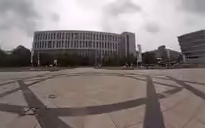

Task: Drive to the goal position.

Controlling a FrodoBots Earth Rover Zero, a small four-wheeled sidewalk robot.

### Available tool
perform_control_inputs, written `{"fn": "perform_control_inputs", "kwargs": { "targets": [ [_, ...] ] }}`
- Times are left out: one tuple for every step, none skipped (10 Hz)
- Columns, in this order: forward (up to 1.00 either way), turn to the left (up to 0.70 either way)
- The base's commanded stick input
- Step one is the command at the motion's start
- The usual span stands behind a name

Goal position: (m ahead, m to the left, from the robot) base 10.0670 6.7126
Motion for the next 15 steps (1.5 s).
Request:
{"fn": "perform_control_inputs", "kwargs": {
  "targets": [
    [0.60,0.00],
    [0.60,0.00],
    [0.60,0.00],
    [0.60,0.00],
    [0.60,0.00],
    [0.60,0.00],
    [0.60,0.00],
    [0.60,0.00],
    [0.60,0.00],
    [0.60,0.00],
    [0.60,0.00],
    [0.60,0.00],
    [0.60,0.00],
    [0.60,0.00],
    [0.60,0.00]
  ]
}}
